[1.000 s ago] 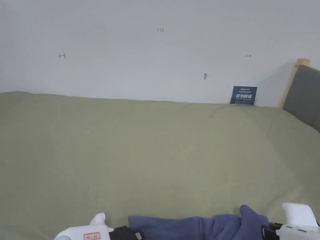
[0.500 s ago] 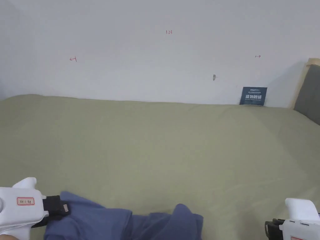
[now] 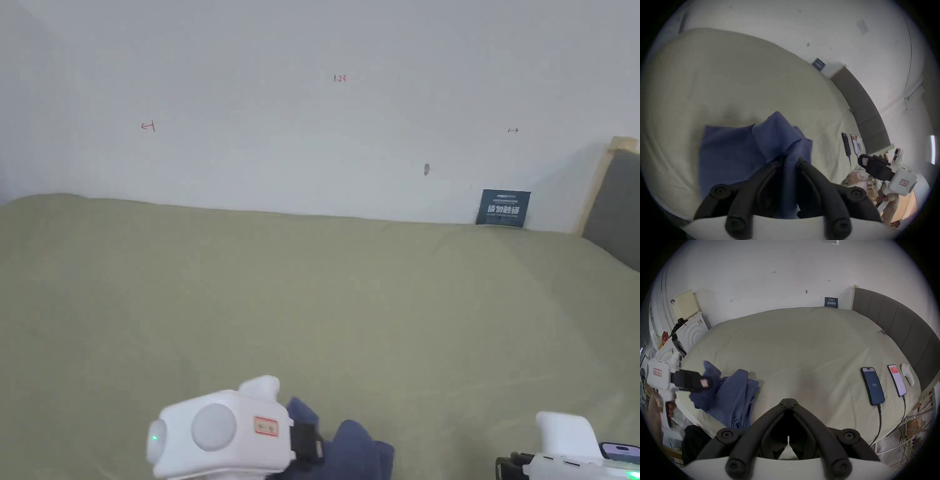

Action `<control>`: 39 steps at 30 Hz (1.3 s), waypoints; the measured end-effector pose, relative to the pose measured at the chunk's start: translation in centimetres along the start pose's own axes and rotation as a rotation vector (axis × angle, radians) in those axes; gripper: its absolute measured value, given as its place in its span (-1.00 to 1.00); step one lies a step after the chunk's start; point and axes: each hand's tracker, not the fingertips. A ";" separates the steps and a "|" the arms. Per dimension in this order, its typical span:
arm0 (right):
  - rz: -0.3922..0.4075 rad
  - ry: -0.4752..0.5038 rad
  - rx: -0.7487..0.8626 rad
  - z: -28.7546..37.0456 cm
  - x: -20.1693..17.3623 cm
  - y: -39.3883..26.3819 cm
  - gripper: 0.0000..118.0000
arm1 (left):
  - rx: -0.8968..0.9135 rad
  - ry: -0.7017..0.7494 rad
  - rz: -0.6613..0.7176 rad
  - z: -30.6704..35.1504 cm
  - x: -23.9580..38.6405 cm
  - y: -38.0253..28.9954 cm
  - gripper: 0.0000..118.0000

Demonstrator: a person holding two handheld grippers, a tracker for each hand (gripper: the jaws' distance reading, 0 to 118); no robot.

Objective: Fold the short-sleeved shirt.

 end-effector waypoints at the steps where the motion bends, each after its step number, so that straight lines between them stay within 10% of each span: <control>1: -0.001 -0.002 0.002 0.1 0.1 0.0 -1.00 | -0.015 -0.042 0.014 -1.0 0.2 -0.2 -0.21; 3: -0.004 -0.006 0.000 0.2 0.2 0.0 -1.00 | -0.037 -0.154 0.039 -2.3 0.3 -0.5 0.73; 9: -0.003 -0.020 -0.015 0.3 0.6 -0.4 -1.00 | 0.025 -0.462 0.098 -0.4 -1.7 -0.9 0.75; 13: 0.001 -0.026 -0.020 0.4 0.5 -0.5 -1.00 | 0.136 -0.304 0.059 3.2 -4.4 -1.6 0.72; 16: 0.010 -0.019 -0.014 0.5 -0.1 -0.1 -1.00 | 0.101 -0.212 0.053 3.8 -6.3 -2.0 0.17; 18: 0.019 -0.012 -0.006 0.5 -0.7 0.2 -1.00 | 0.083 -0.159 0.047 2.6 -6.8 -2.6 -0.73; 26: 0.079 0.046 0.021 0.4 -4.0 0.8 -1.00 | 0.047 -0.279 0.193 -7.4 -5.9 -8.2 -0.90; 39: 0.095 0.239 -0.023 -4.9 -10.7 3.1 -1.00 | 0.089 -0.156 0.003 4.3 -3.6 -3.2 -0.81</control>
